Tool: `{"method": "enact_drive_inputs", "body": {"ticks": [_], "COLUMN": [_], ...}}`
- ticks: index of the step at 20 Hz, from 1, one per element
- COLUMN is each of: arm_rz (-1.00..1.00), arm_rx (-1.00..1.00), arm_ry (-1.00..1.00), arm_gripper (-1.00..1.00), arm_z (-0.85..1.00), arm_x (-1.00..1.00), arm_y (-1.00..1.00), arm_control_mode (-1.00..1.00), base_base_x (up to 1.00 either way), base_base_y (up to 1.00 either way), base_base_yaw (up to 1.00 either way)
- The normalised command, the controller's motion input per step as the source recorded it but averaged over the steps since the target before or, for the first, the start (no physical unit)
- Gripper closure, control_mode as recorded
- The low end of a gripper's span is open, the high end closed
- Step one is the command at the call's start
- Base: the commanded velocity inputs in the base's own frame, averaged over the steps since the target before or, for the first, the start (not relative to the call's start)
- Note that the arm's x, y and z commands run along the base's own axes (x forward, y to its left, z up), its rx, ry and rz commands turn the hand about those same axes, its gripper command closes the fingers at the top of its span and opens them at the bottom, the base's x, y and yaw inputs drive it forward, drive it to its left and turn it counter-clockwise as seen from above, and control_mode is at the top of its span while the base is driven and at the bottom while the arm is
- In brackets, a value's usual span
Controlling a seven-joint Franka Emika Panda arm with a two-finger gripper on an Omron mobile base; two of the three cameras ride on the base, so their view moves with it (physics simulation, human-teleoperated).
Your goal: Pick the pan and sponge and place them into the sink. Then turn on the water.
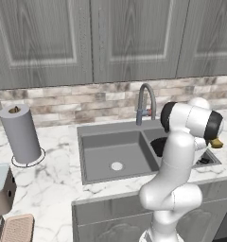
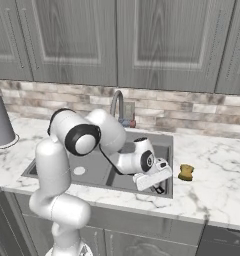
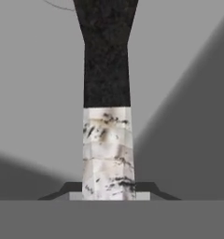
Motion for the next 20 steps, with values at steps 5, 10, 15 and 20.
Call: {"method": "enact_drive_inputs", "body": {"ticks": [5,10,15,20], "arm_rz": [0.02,0.00,-0.04,-0.21], "arm_rx": [0.13,0.15,0.10,0.01], "arm_ry": [0.00,0.01,0.00,-0.01], "arm_gripper": [-1.00,-1.00,-1.00,-1.00], "arm_z": [0.31,0.74,0.96,0.69], "arm_x": [0.00,-0.02,-0.27,-0.43], "arm_y": [0.00,0.00,0.00,-0.08], "arm_control_mode": [-1.00,-1.00,-1.00,-1.00], "base_base_x": [0.00,0.00,0.00,0.00], "base_base_y": [0.00,0.00,0.00,0.00], "base_base_yaw": [0.00,0.00,0.00,0.00]}}
